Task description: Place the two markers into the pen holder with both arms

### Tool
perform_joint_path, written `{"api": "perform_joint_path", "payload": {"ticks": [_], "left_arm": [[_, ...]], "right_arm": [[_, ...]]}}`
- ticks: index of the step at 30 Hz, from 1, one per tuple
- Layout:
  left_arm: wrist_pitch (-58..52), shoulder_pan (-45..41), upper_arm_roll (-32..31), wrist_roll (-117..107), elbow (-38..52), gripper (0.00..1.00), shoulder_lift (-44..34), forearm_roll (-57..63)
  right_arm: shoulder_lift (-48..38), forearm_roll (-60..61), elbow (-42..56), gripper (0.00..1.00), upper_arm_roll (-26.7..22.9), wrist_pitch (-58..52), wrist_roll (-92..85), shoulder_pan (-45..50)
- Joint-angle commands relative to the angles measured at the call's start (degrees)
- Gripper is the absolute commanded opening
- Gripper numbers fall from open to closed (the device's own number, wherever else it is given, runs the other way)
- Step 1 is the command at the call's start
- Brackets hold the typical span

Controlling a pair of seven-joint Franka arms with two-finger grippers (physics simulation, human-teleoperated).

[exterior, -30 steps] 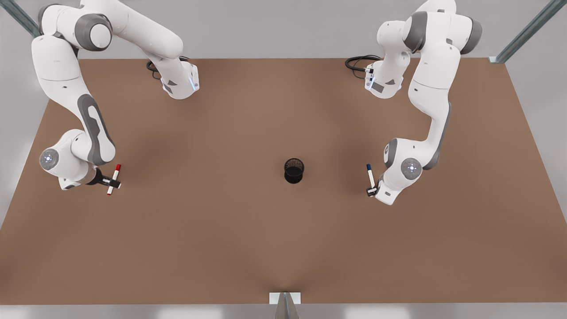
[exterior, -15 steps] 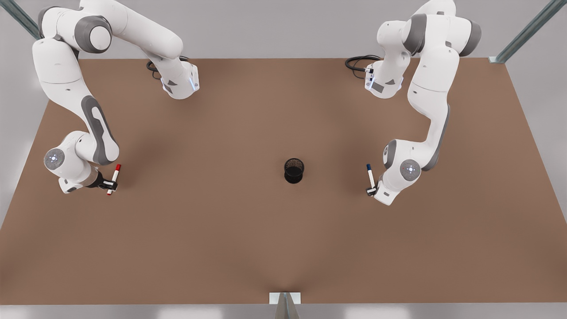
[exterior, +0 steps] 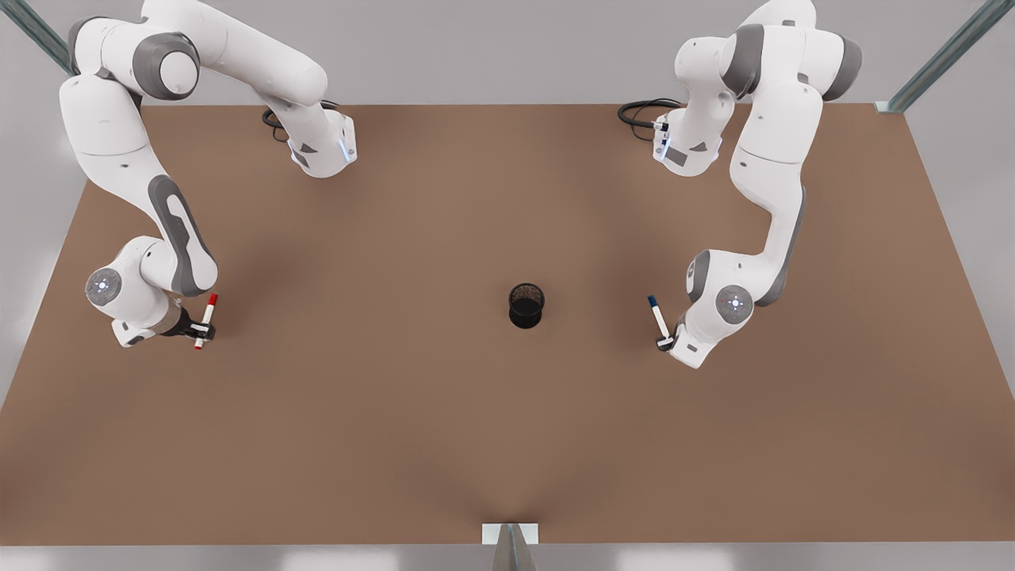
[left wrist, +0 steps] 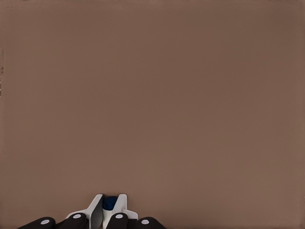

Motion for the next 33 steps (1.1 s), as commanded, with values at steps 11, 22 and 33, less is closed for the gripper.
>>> {"api": "perform_joint_path", "payload": {"ticks": [11, 22, 33], "left_arm": [[-33.54, -2.63, -0.02, -6.34, 15.24, 0.21, -9.22, -0.59], [-41.90, -19.59, -0.28, -37.98, 38.28, 0.21, -6.76, -2.70], [-32.06, -24.07, -0.11, -42.03, 37.93, 0.21, 0.18, -4.73]], "right_arm": [[-0.44, -0.20, 0.08, 0.21, 0.17, 0.28, -0.79, -0.10], [-0.70, -0.20, 0.08, 0.21, 0.17, 0.19, -0.79, 0.08], [-16.60, -0.02, 3.24, 0.21, 11.33, -15.27, -0.17, -0.10]]}}
